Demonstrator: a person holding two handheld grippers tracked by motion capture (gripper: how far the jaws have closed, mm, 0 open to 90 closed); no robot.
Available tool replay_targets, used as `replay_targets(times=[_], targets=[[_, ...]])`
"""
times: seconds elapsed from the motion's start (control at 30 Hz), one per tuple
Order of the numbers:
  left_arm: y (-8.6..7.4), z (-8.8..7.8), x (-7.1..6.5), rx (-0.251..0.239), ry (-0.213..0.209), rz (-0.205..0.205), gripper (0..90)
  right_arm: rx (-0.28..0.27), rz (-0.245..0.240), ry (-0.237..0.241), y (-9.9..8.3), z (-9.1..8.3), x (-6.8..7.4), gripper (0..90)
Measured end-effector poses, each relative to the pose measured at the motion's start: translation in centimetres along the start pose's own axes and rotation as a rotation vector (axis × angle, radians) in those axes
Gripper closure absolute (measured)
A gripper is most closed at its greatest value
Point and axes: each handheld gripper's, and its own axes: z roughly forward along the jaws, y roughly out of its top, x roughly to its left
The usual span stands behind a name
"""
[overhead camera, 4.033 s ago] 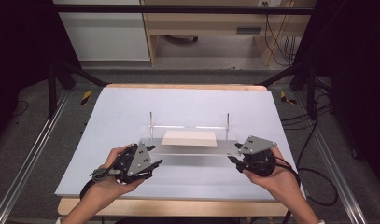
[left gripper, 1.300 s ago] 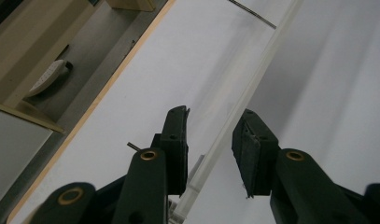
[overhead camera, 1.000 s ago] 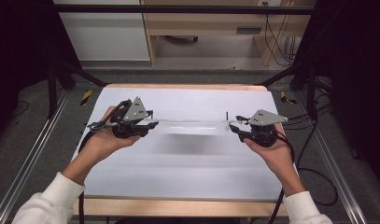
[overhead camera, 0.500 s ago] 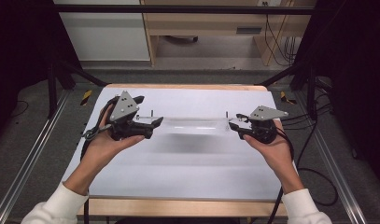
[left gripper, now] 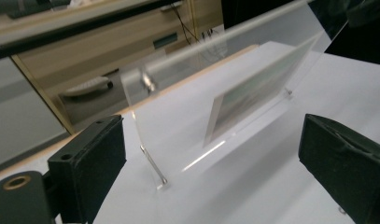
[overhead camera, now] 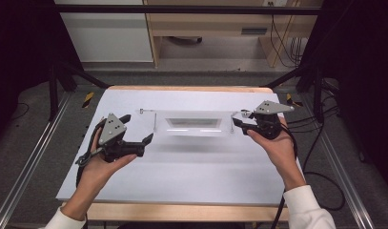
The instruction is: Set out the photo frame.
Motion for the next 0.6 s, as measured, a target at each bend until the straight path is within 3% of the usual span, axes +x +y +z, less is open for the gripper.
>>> replay_targets(times=[0.07, 0.17, 0.3, 0.6], targets=[[-0.9, 0.4, 0.3, -0.007, 0.003, -0.001, 7.1, 0.001, -0.004, -0.005, 0.1, 0.1, -0.1, 52.7], [-2.4, 0.9, 0.4, 0.025, -0.010, -0.045, 7.0, -0.002, 0.001, -0.005, 0.2, 0.2, -0.2, 52.6], [-3.8, 1.5, 0.6, 0.046, -0.016, -0.066, 7.1, -0.002, 0.007, -0.003, 0.4, 0.3, -0.5, 52.7], [-5.2, 2.1, 1.3, 0.083, -0.010, -0.087, 7.6, 0.011, 0.016, -0.005, 0.9, 0.6, -0.8, 52.8]])
